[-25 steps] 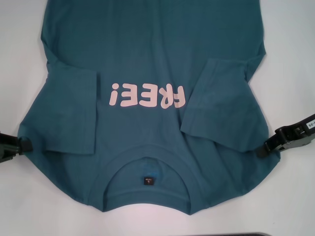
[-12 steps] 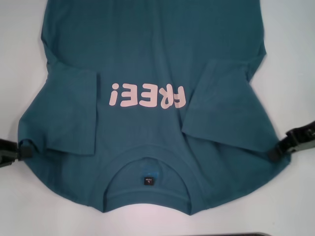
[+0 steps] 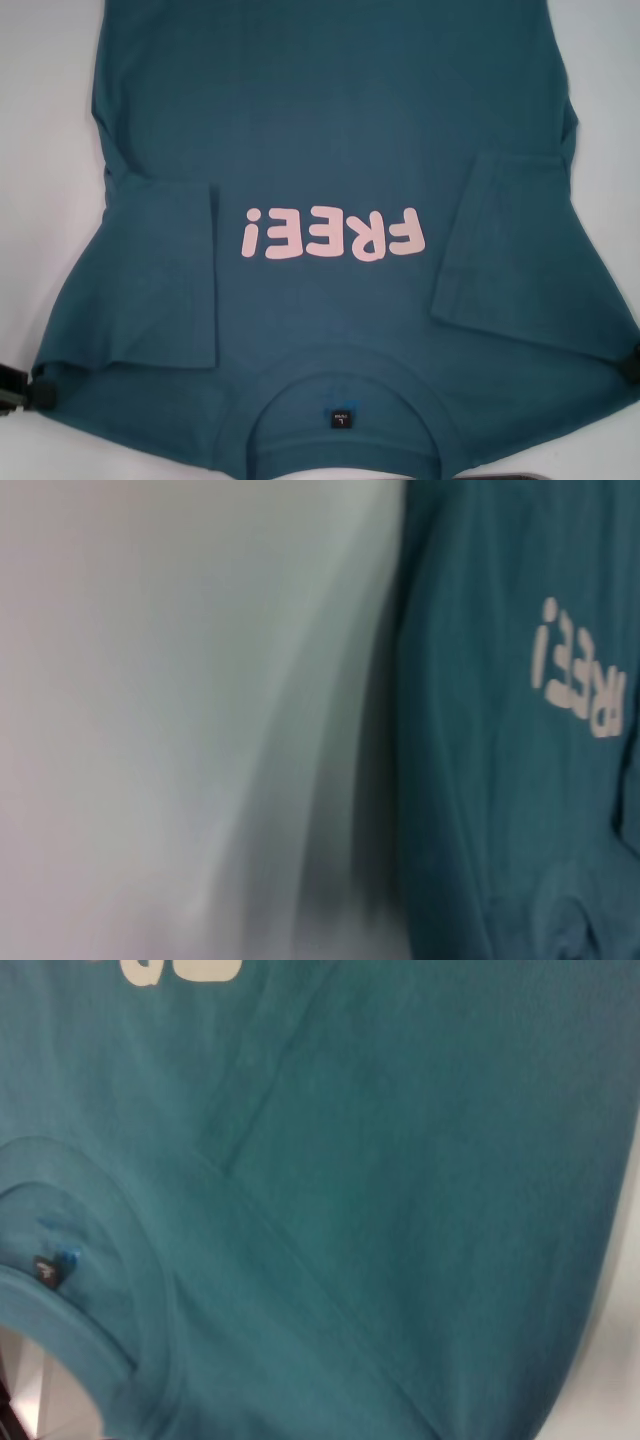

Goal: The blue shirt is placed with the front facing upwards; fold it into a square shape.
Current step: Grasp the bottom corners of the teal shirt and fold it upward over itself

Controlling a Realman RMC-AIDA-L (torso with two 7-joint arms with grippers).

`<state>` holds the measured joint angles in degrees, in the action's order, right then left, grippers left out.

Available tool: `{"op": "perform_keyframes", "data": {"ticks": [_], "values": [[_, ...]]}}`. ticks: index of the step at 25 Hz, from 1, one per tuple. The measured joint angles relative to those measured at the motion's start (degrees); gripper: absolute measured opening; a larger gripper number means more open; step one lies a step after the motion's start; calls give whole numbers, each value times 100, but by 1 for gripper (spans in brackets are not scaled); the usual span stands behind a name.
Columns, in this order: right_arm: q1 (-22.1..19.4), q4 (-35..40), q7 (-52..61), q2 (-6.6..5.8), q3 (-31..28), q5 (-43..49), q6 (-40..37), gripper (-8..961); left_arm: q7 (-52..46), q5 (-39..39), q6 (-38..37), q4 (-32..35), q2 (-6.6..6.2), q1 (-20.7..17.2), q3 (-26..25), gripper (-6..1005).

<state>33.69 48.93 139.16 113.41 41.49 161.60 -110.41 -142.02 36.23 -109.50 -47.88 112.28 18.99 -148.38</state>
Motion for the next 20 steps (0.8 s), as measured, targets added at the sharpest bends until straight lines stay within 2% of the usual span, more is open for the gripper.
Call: {"op": "perform_keyframes", "data": {"ticks": [4,10,13,15,20], "values": [[-61,12,15,5,24,24,-31,41,17,-204,-36,-3,15,-23,-6,33],[-16,15,-53,6,-55,-218,-67,41,258,-73,-286,-29,53,58,-70,34],[79,22,-59,-45,-129,-926,-42,42,284,284,-427,-58,58,249,-123,34],[109,37,-51,-58,-163,-1083,-8,42,184,533,-465,-57,57,423,-171,34],[283,267,23,-107,-487,-1539,309,43,-200,811,-192,-42,57,1080,-499,33]]}}
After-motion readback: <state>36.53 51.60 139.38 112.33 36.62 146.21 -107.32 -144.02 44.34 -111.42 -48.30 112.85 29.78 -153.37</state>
